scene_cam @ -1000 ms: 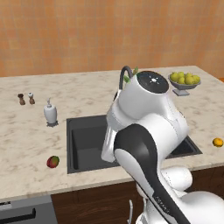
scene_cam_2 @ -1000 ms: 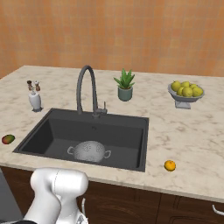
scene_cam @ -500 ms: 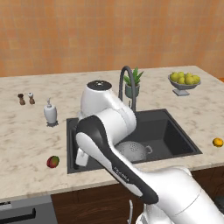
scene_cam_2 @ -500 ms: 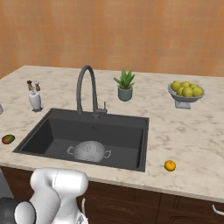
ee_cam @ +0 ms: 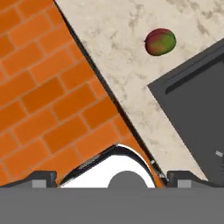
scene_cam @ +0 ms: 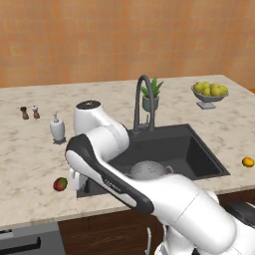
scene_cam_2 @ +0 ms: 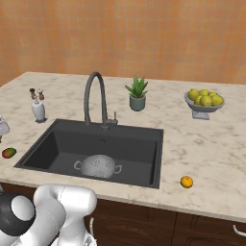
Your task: Put the colander in the sink, put the tangerine, mango in the colander, and turn on the sink faucet and pour water over the colander.
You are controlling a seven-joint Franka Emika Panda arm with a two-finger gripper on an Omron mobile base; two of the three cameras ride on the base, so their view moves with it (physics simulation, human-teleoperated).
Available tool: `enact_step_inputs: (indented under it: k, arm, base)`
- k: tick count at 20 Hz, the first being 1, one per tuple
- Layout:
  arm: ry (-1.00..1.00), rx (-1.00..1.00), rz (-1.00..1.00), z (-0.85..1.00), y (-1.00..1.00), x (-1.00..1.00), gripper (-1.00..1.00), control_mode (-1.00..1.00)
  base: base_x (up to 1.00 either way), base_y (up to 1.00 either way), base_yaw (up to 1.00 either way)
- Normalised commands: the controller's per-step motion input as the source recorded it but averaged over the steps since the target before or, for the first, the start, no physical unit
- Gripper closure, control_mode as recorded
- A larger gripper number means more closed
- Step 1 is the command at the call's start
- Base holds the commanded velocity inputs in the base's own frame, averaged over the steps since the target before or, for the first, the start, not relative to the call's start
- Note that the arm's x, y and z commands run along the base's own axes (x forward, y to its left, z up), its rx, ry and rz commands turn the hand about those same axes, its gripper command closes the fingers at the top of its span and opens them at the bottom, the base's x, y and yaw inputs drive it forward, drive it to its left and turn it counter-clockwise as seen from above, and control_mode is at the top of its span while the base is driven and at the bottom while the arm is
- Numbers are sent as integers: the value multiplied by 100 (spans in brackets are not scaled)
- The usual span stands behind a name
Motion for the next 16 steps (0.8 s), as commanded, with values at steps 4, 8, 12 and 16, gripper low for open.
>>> enact_step_inputs:
  k: [4,8,12,16]
  arm:
    - [1,0,-41,-38,9,22,-100,-100]
    - [0,0,-46,-25,7,24,-100,-100]
    - [0,1,-48,-23,4,31,-100,-100]
    - [1,4,-48,-13,18,37,-100,-100]
  base:
    - [0,0,0]
    - [0,0,0]
    - [0,0,0]
    - [0,0,0]
